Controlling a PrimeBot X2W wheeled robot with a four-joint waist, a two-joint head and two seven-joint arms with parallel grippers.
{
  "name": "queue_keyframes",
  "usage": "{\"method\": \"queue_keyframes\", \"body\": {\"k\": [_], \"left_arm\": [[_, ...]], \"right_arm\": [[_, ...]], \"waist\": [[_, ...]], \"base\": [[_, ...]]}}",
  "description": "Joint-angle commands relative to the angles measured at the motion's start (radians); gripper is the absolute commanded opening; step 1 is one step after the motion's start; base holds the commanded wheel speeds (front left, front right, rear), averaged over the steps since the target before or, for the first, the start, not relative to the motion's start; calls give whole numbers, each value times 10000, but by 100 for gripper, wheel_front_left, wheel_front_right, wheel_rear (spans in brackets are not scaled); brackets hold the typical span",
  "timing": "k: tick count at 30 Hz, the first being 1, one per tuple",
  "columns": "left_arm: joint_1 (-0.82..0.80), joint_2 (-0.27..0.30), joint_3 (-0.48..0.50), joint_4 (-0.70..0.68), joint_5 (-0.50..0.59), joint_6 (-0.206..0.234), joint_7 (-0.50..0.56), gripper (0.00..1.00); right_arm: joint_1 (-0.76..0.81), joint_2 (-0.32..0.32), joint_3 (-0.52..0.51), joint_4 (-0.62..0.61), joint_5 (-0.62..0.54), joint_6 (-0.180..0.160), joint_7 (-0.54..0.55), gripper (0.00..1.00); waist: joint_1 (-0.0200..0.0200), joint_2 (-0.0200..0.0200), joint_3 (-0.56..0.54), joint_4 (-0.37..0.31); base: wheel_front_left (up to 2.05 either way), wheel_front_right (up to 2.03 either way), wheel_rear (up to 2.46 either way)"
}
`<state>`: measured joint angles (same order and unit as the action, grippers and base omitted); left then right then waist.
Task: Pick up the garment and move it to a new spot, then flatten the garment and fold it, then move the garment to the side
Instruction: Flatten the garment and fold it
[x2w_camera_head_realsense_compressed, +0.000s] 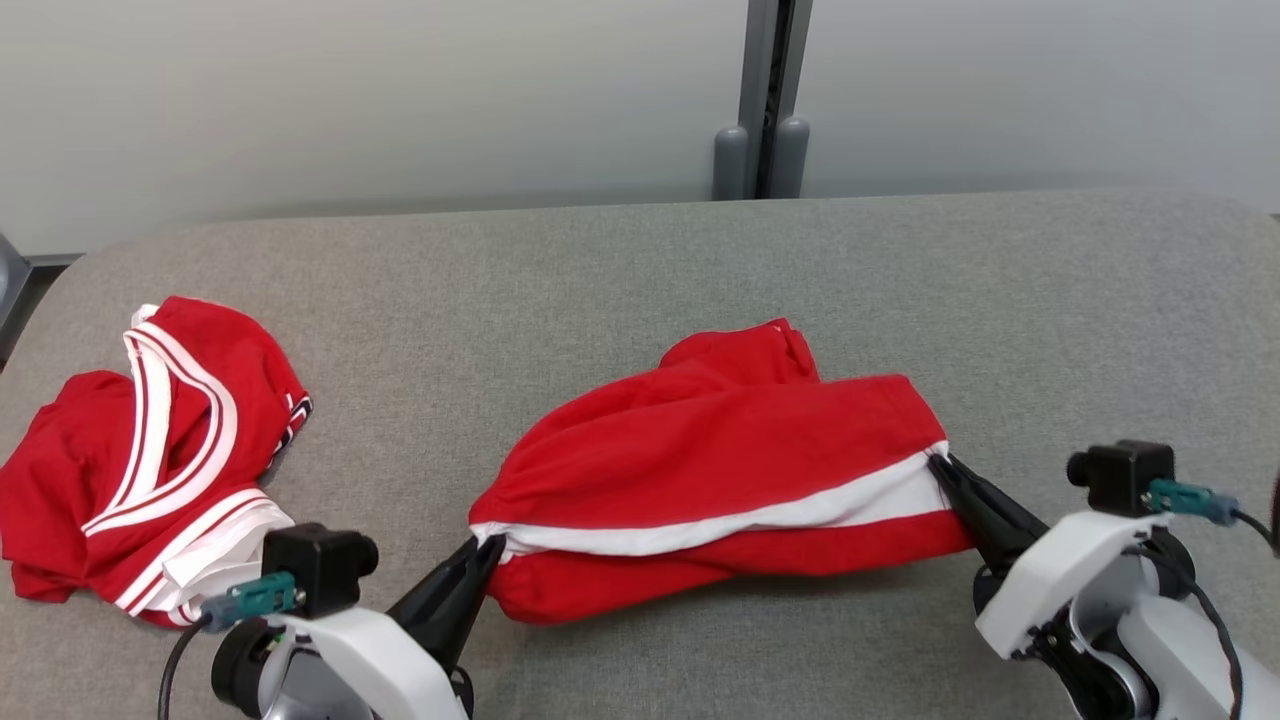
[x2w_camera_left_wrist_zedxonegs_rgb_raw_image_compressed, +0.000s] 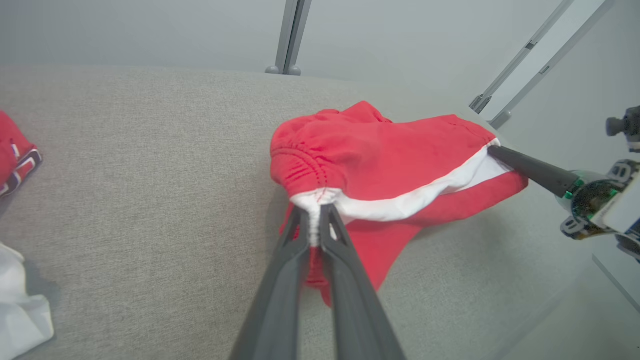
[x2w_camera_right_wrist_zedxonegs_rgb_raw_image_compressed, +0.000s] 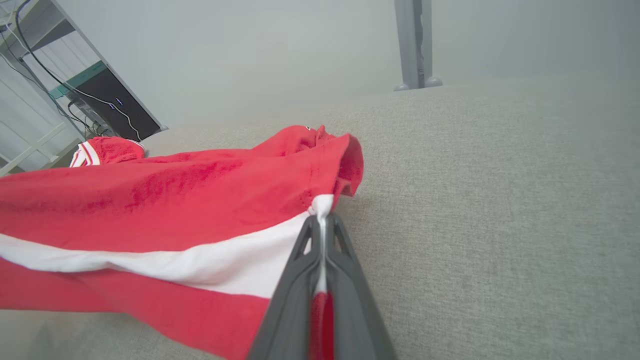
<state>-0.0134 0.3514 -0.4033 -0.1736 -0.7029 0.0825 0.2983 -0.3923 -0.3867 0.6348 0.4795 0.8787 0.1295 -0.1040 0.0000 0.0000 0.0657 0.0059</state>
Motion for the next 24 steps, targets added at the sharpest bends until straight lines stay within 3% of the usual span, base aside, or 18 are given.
{"method": "queue_keyframes", "body": {"k": [1,7,14,19,24], "left_arm": [[120,71,57,-160,-67,88,5,0],[510,244,83,-907,-53,313,168,0],[19,373,64,-1063,-126,181,465,0],[-943,628,166,-748,-413,-183,1038,0],[-2688,705,411,17,-1519,-826,2224,0]], "right_arm": [[211,-92,-114,-160,57,24,-75,0],[1098,-128,-859,-1186,-375,24,174,0],[1301,47,-1746,-2178,-1091,24,627,0],[802,106,-2355,-2785,-1515,24,849,0],[-198,13,-2795,-3152,-1686,24,1061,0]], "waist": [[0,0,-92,-65],[0,0,-264,-173],[0,0,-131,-219],[0,0,387,-198],[0,0,1238,-177]], "base": [[0,0,0],[0,0,0],[0,0,0],[0,0,0],[0,0,0]]}}
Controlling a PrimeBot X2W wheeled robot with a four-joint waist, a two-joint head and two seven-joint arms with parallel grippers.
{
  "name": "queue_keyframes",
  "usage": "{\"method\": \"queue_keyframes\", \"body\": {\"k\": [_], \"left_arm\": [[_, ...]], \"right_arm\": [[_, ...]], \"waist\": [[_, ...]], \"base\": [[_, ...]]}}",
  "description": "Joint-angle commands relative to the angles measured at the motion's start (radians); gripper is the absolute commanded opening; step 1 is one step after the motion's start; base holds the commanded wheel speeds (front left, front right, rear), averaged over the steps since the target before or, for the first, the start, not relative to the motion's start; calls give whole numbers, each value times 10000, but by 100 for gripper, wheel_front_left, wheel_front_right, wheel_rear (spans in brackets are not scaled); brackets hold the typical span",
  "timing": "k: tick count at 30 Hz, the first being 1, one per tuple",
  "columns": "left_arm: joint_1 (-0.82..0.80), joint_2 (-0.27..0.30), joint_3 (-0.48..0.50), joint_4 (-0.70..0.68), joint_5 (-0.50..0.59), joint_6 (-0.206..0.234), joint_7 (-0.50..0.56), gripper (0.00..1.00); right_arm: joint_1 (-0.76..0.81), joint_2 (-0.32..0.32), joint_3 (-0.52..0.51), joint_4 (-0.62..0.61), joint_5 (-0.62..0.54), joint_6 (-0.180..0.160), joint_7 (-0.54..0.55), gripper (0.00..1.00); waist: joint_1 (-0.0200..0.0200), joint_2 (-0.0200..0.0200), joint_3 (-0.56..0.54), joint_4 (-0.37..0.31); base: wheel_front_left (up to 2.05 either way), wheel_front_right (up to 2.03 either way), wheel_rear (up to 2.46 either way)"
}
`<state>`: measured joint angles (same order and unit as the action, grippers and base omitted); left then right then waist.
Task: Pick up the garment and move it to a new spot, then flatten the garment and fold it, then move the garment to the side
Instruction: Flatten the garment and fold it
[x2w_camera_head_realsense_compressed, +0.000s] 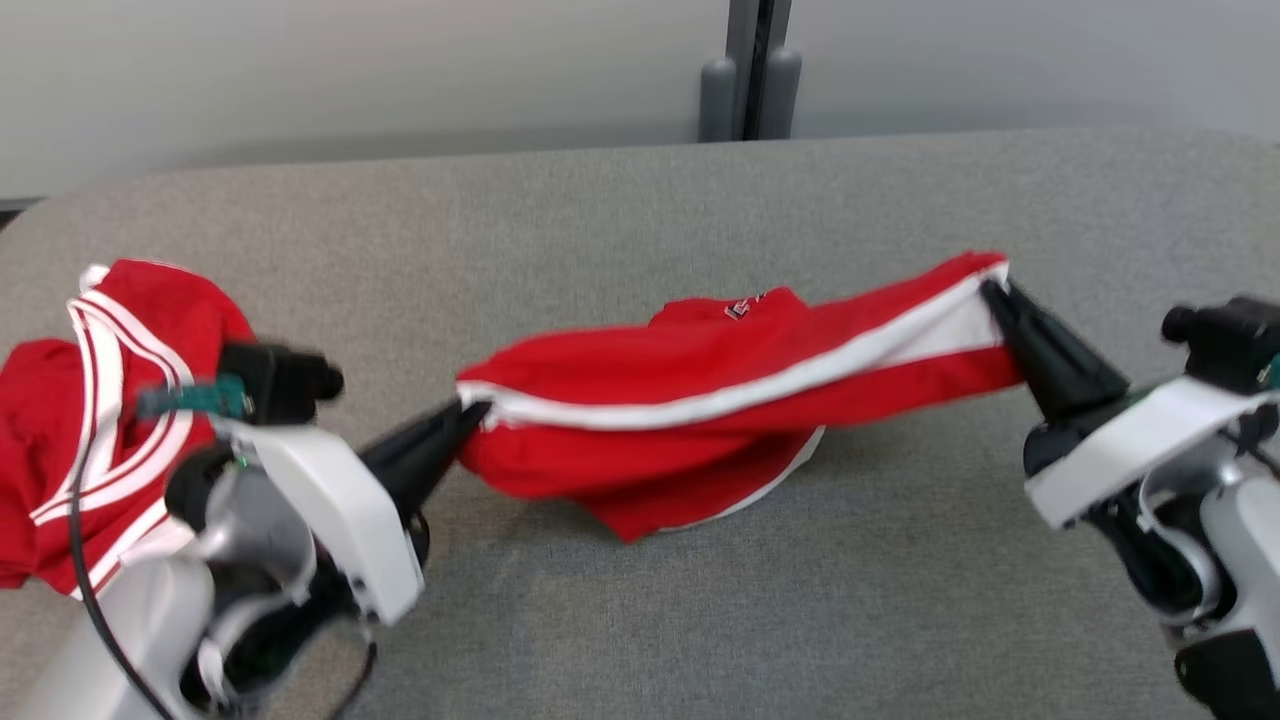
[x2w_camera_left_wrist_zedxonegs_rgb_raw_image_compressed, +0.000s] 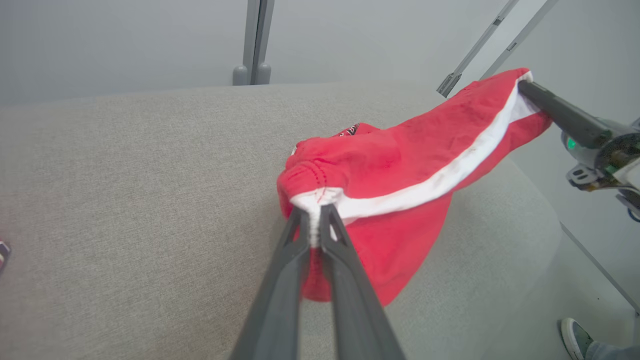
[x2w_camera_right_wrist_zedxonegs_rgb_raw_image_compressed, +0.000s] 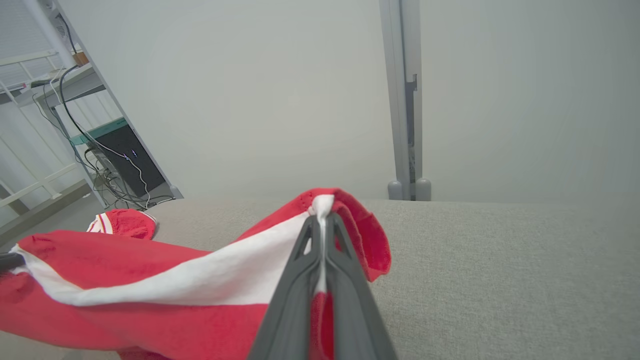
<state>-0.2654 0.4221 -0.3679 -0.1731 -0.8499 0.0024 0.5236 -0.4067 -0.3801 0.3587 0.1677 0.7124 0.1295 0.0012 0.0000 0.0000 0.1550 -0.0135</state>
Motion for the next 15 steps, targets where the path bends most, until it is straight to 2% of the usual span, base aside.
{"method": "queue_keyframes", "body": {"k": [1,4,7,11,15], "left_arm": [[-593,-29,105,231,-289,-137,252,0],[-2062,-3,210,994,-813,-366,1116,0],[-3708,-37,374,1831,-1043,-371,1725,0],[-5818,-69,371,2936,-818,-454,2212,0],[-7744,-95,226,4028,-292,-660,2205,0]], "right_arm": [[-313,-86,-76,-49,-39,24,98,0],[-1267,-153,-97,29,164,24,219,0],[-2430,-269,70,248,531,24,236,0],[-4234,-368,492,699,1006,24,43,0],[-6154,-531,911,1383,1583,24,-161,0]], "waist": [[0,0,548,12],[0,0,1173,-41],[0,0,1895,-141],[0,0,2856,-333],[0,0,3719,-461]], "base": [[0,0,0],[0,0,0],[0,0,0],[0,0,0],[0,0,0]]}}
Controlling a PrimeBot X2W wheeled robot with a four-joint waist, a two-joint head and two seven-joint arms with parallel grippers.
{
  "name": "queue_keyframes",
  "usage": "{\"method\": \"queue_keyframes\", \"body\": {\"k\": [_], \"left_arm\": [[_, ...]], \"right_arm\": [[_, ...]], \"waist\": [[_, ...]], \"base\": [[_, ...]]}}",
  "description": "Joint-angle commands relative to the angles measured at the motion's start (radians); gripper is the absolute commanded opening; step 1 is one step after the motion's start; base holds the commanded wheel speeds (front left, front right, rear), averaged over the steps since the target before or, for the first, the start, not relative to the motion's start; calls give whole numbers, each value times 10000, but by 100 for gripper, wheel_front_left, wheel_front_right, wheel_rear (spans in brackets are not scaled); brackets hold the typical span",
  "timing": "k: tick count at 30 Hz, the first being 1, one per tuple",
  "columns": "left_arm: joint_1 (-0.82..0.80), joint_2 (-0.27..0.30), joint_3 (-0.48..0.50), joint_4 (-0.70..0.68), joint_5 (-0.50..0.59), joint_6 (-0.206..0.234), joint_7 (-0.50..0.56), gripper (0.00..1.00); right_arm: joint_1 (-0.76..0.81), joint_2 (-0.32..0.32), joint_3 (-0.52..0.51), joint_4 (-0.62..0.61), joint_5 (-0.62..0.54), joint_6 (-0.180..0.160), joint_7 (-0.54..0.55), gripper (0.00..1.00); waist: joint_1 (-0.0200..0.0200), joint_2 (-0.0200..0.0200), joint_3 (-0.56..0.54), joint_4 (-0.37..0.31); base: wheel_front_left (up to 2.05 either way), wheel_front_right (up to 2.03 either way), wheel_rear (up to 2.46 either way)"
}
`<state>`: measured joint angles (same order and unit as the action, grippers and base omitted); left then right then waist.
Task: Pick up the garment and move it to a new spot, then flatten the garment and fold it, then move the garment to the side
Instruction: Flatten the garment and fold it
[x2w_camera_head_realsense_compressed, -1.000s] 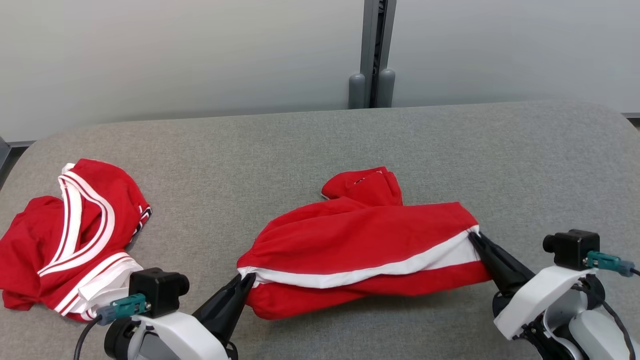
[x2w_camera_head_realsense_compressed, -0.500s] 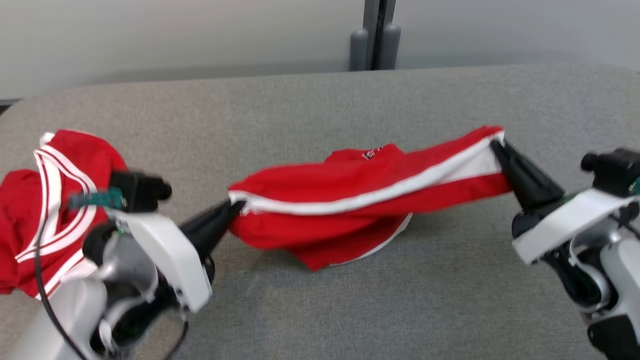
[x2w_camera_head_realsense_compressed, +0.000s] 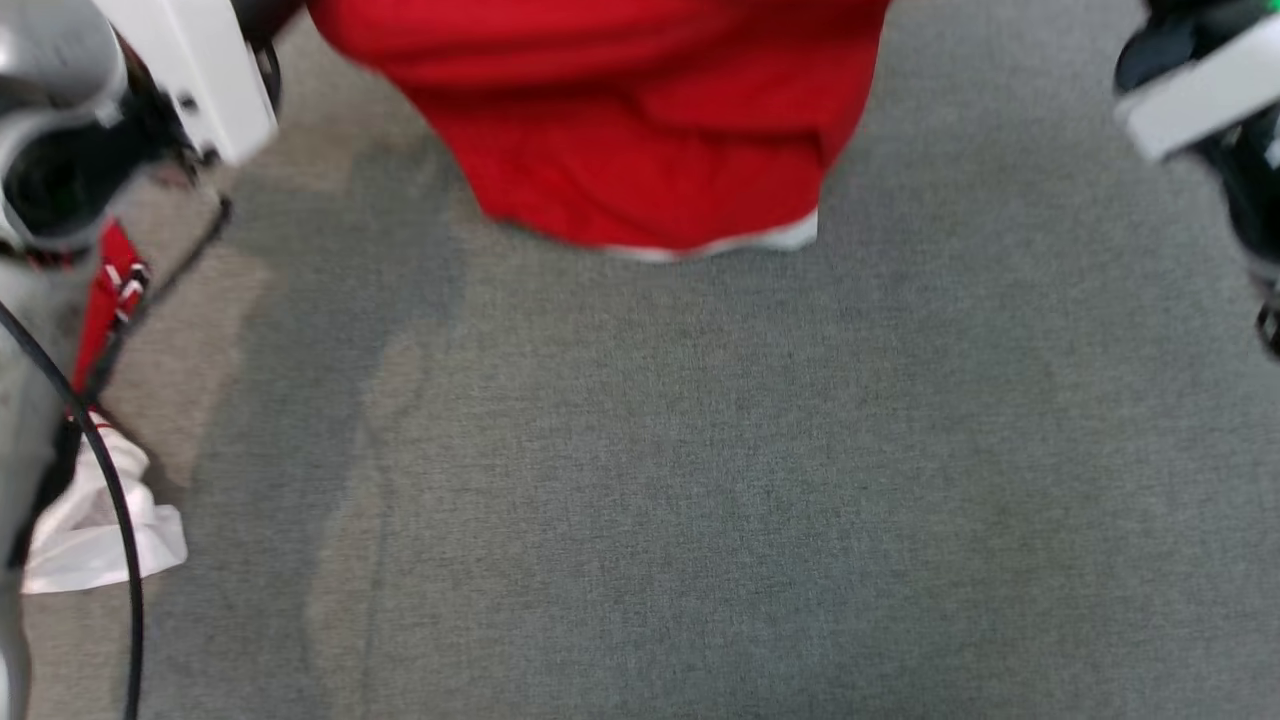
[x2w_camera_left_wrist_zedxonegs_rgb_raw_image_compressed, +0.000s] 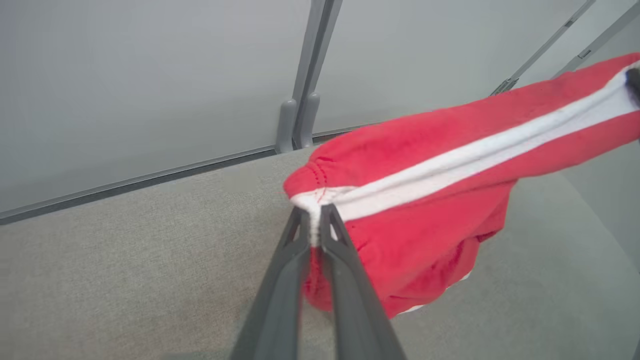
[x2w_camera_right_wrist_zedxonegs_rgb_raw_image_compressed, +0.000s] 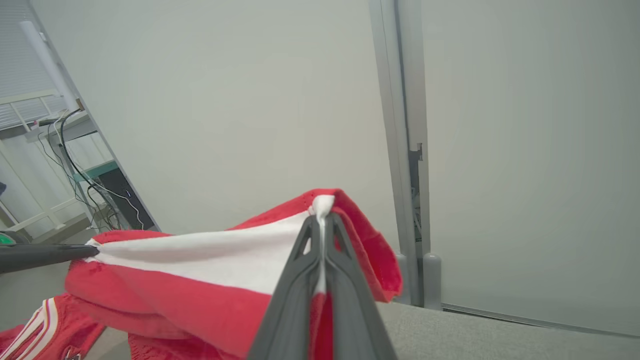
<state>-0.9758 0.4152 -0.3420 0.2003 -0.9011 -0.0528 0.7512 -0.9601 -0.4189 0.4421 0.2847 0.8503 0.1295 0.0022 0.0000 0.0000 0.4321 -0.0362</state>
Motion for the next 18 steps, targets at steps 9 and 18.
{"method": "queue_keyframes", "body": {"k": [9,18], "left_arm": [[-3999,-444,-409,2236,1111,-513,-851,0],[-6119,-1094,-825,4090,1764,-756,-4195,0]], "right_arm": [[-4042,-637,617,1709,864,11,-1175,0],[-5936,-706,928,2709,548,11,-2650,0]], "waist": [[0,0,2230,-216],[0,0,2498,-221]], "base": [[0,0,0],[0,0,0]]}}
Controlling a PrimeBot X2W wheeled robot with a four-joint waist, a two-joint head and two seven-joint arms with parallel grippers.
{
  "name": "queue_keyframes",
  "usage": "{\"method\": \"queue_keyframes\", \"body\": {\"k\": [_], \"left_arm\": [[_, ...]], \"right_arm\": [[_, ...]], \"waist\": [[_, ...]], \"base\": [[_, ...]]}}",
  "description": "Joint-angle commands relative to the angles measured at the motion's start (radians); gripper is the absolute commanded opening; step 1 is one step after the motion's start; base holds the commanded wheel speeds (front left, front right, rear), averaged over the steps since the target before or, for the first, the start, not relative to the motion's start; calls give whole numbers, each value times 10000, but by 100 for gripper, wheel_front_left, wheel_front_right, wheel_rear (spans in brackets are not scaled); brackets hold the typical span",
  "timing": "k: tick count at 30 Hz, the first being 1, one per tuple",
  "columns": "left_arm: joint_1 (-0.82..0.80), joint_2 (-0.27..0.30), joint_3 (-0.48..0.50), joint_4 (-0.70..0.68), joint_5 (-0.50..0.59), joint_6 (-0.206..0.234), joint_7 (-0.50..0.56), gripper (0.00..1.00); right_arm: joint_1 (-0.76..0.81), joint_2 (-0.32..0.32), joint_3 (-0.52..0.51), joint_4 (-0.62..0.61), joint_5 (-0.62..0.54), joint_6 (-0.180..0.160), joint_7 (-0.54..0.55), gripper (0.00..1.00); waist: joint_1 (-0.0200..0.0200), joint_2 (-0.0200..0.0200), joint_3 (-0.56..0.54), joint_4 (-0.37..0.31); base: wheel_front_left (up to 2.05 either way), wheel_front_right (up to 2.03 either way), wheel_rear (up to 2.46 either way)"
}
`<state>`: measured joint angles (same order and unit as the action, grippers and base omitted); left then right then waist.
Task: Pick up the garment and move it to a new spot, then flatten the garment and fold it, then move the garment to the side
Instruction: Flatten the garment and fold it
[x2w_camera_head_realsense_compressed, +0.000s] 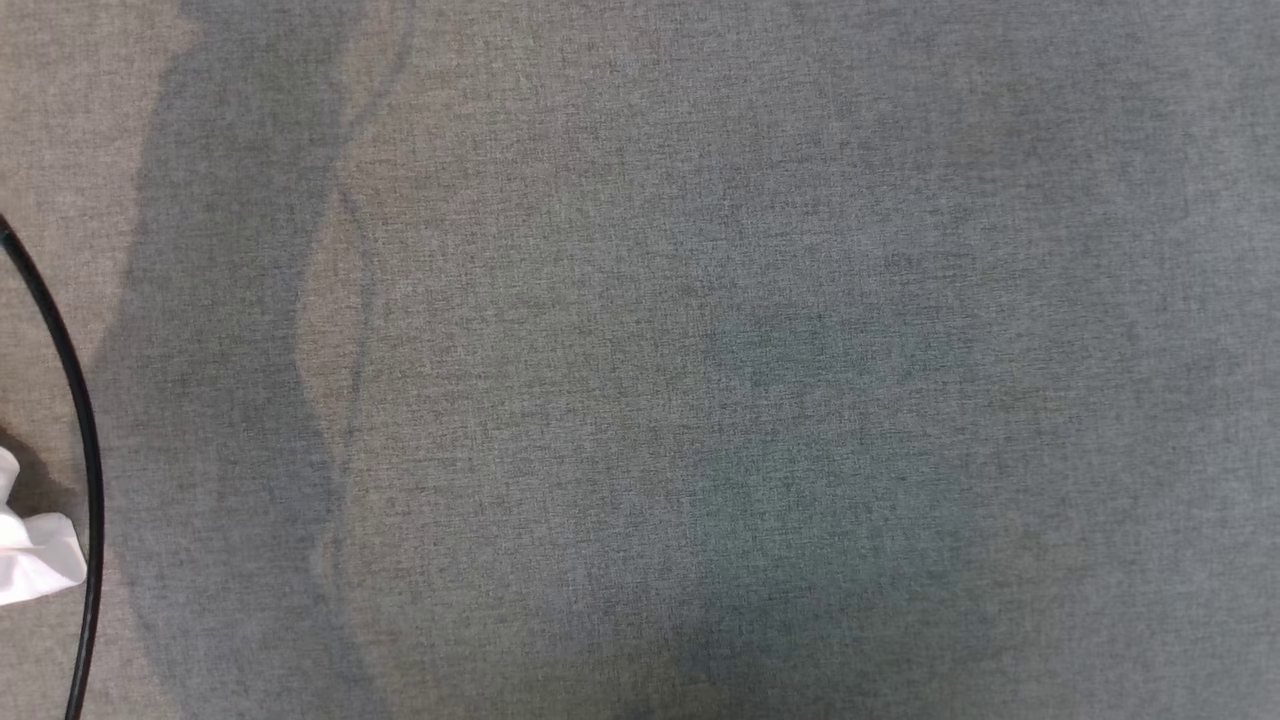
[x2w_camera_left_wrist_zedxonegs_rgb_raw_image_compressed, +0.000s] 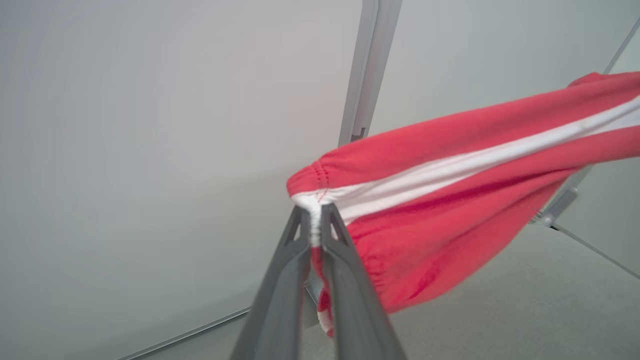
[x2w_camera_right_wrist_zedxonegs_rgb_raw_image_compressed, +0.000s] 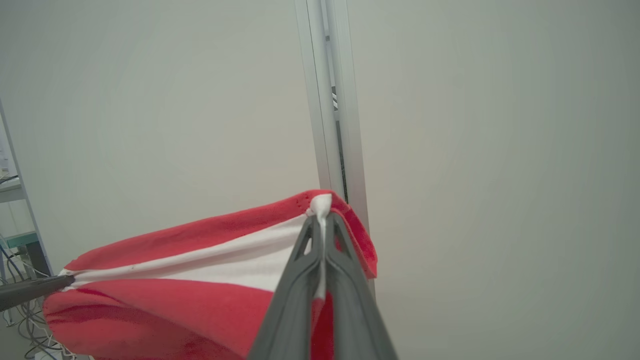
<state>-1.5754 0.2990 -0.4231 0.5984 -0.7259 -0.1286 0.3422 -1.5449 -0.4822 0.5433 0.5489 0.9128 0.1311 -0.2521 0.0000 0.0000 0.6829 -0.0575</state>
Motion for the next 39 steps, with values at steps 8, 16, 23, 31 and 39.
{"method": "queue_keyframes", "body": {"k": [8,16,23,31,39], "left_arm": [[577,380,-1836,365,-1320,-15,-79,0],[2574,1500,-3285,-463,-3160,-17,787,0],[4814,2406,-3935,-1698,-4475,-18,1147,0],[7248,3224,-4143,-3506,-5028,-10,476,0],[10086,4356,-4500,-5925,-5578,825,103,0]], "right_arm": [[1108,15,631,-215,-152,-2,-134,0],[3087,-590,2613,-553,688,-2,-128,0],[4909,-907,3681,-752,1400,-2,-133,0],[6658,-1174,4487,-1267,2084,-2,-100,0],[9097,-2477,4757,-2923,3206,-2,171,0]], "waist": [[0,0,-407,-7],[0,0,-1508,-39],[0,0,-2826,-38],[0,0,-4140,-43],[0,0,-5402,35]], "base": [[0,0,0],[0,0,0],[0,0,0],[0,0,0],[0,0,0]]}}
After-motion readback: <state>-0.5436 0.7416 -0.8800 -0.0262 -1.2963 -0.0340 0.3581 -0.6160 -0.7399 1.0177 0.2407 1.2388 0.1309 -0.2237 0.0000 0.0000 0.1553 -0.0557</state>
